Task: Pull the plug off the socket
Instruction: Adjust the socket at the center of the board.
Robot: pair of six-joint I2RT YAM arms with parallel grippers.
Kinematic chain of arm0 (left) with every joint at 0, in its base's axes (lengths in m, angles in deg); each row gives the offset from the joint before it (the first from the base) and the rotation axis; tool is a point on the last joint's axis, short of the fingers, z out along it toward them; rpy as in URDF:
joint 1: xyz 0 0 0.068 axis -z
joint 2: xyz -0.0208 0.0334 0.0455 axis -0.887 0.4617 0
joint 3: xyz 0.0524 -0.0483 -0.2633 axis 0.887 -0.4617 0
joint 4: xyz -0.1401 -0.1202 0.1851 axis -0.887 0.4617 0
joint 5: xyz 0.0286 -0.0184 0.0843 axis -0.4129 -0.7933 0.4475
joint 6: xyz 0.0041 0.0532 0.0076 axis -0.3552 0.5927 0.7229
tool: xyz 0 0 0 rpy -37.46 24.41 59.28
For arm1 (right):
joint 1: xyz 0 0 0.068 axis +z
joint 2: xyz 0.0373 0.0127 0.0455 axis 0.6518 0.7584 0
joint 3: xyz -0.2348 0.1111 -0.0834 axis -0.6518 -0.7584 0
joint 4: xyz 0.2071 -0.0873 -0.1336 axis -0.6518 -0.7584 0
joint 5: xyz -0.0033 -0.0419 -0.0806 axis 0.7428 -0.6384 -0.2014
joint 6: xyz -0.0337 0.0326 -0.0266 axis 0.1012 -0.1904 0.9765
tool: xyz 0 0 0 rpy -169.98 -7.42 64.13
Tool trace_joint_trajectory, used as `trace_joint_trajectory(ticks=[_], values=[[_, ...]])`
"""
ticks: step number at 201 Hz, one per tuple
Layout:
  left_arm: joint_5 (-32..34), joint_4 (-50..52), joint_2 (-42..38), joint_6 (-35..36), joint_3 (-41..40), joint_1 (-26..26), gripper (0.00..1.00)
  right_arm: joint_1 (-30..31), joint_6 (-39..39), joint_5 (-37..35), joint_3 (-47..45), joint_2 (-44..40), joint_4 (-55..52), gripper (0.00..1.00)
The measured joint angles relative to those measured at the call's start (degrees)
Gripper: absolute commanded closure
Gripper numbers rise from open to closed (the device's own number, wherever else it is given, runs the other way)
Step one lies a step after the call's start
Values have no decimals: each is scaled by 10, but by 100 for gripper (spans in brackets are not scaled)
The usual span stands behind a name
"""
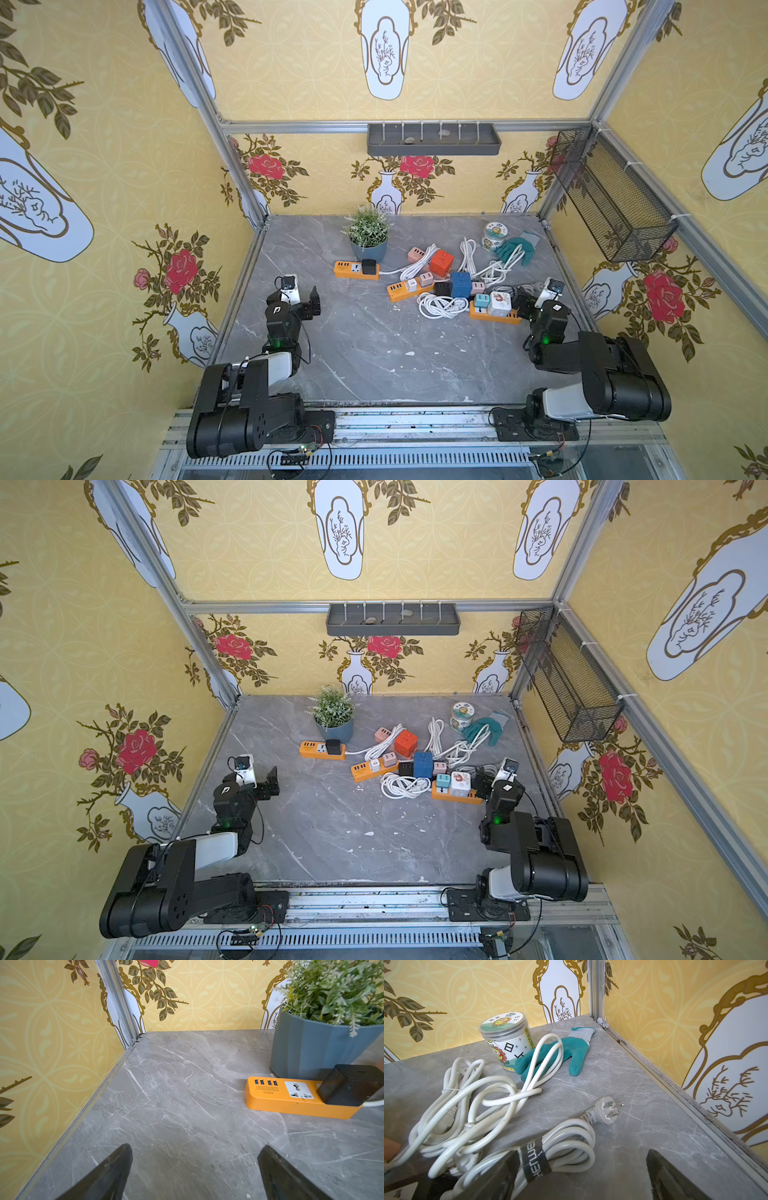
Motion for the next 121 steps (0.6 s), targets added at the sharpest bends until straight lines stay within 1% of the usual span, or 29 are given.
trace_joint_trajectory(ticks=[121], values=[[0, 0, 0, 0, 0, 0, 0, 0, -1, 6, -2, 0, 1, 2]])
